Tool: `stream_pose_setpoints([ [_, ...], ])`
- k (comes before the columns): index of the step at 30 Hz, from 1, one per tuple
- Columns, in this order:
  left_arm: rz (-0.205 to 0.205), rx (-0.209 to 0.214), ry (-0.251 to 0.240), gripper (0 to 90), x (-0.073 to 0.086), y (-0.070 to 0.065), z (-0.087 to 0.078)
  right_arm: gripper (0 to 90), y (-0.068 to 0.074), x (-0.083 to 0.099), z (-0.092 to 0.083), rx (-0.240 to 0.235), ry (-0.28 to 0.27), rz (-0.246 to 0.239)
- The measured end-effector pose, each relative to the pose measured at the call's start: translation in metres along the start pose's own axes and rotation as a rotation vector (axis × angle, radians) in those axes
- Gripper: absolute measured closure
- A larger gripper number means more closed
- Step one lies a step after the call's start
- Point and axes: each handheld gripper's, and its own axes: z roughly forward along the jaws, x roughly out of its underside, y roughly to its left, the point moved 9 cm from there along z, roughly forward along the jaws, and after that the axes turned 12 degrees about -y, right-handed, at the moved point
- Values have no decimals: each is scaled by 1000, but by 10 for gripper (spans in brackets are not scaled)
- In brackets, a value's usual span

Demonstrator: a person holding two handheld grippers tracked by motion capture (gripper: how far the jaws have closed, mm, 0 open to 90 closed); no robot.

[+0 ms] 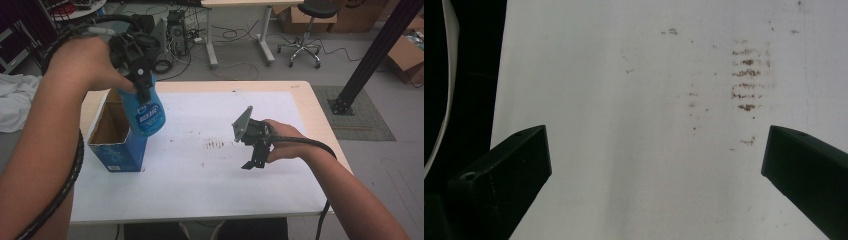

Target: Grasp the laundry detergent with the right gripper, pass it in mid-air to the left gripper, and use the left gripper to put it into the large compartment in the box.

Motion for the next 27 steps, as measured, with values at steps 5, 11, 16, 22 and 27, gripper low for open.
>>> stream_pose_setpoints([
  [5,-162,-18,22,385,11,17,-12,0,0,3,-2,1,26,-12],
  [11,-333,-41,34,385,23,36,-21,0,0,5,-6,3,40,-19],
  [16,-465,-66,25,385,31,52,-26,0,0,6,-5,1,57,-27],
  [22,-588,-108,1,386,38,73,-28,0,0,6,-5,-2,66,-29],
  [27,-655,-128,-9,385,43,86,-21,0,-2,8,-5,5,80,-26],
])
